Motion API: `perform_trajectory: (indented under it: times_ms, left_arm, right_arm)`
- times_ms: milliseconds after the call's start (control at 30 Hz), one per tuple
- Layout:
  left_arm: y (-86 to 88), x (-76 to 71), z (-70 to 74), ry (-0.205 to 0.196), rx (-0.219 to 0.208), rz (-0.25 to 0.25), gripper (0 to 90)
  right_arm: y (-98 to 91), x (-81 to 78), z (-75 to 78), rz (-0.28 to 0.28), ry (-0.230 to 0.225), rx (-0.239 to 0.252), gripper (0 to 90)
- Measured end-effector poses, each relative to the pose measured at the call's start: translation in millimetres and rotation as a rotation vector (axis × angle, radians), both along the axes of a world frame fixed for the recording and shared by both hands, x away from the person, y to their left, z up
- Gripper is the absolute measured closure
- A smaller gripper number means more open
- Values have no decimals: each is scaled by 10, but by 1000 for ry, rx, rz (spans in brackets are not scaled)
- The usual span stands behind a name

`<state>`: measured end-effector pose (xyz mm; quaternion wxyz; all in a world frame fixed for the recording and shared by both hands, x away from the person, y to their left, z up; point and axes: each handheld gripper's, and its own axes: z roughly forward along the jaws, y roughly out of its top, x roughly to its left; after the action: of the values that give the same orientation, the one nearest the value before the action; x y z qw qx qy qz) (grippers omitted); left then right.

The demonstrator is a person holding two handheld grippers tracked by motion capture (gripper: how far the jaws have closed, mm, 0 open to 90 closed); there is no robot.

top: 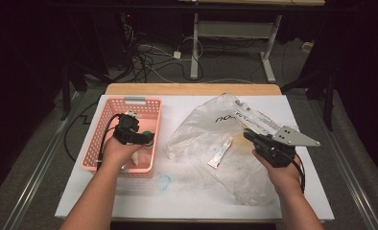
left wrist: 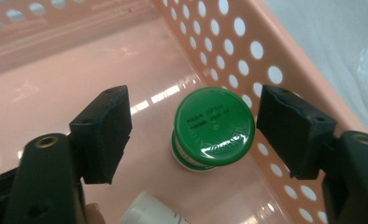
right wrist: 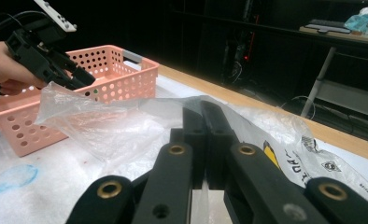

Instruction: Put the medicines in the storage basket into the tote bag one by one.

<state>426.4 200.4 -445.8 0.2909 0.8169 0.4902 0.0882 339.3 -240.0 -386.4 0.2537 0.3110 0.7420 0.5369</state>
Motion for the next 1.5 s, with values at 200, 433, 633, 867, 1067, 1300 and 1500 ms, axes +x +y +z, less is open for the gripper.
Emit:
perform_trajectory:
  times_ms: [200,433,633,867,1067,1300,1500]
  left_arm:
    - [-39,49,-56,61,42,-28,339]
    - [-80,49,-72,57,67,-54,433]
    - [-96,38,-74,50,80,-67,491]
    - [-97,35,-69,47,86,-60,494]
    - [-27,18,7,12,41,-20,496]
    - [5,-41,104,-45,2,0,497]
    - [43,-113,193,-82,-27,5,497]
  right_arm:
    - [3,1,-3,2,-1,-2,900]
    - [11,4,-11,2,-1,-6,900]
    - [8,-5,-1,1,-1,-2,900]
    - [8,-3,-2,2,0,-1,900]
    - [3,-3,4,-1,-5,-1,900]
    - [3,-2,9,-1,-8,0,900]
    - [-2,-8,17,-2,-10,1,900]
